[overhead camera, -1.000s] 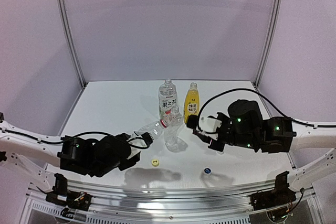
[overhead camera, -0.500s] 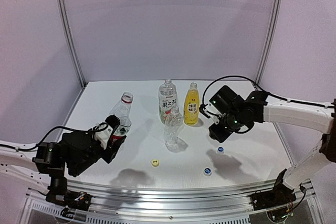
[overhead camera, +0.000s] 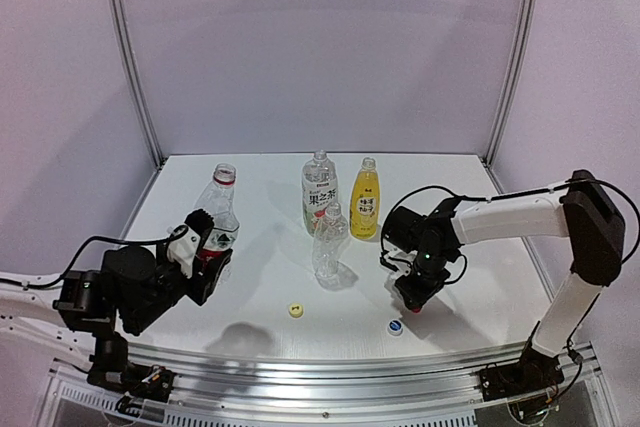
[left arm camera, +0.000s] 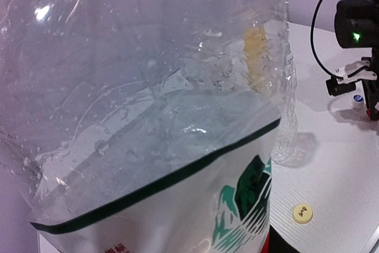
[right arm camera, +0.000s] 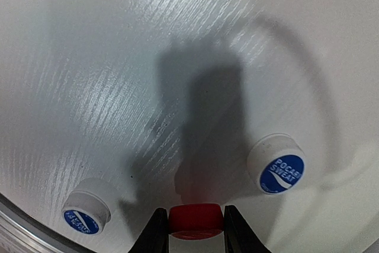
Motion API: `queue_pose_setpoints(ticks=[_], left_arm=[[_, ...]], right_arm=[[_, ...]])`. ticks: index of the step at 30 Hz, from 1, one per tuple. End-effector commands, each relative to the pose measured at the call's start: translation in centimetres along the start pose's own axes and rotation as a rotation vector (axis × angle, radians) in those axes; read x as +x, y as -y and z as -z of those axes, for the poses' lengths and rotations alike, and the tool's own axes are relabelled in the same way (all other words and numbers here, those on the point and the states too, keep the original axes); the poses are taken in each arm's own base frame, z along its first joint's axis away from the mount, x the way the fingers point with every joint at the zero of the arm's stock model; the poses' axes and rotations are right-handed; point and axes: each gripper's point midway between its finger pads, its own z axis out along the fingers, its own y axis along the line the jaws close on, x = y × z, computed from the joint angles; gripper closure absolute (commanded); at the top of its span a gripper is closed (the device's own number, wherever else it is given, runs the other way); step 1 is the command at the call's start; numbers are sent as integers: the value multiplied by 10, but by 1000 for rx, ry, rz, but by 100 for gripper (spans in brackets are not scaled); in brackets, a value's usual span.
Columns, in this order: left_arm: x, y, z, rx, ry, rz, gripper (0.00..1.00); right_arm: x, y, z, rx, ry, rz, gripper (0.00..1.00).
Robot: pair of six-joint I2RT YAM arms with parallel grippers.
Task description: Unscrew the bottle caps
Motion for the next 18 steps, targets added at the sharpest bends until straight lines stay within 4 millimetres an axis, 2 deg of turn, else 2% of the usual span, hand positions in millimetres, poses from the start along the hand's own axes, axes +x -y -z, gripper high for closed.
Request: queue_pose_setpoints(ticks=[1,4,6,7,8,9,13,18], left_arm=[[1,-4,2,-17,6,14,100],[1,-4,2,-17,7,14,100],[1,-3,2,-14,7,13,100],[1,-3,1,-13,6,12,100],[1,-3,1,-13,5,10,100],[1,-2,1,-11,5,9,100],[2,3,-1,5,2,5,100],[2,18,-4,72,6,-1,100]], right_arm=[[6,-2,-10,-19,-45,-13,85],[9,-1,-12,-11,-53,-15,75],[9,1,-10,-4,-44,-19,58],[8,0,-8,-11,-36,-20,43],[8,-2,-6,-21,-30,-20,19],[7,-2,-3,-25,-18,-23,3],[7,-8,22,-79,47,-31,1],[-5,-15,90,-137,278,-26,1]])
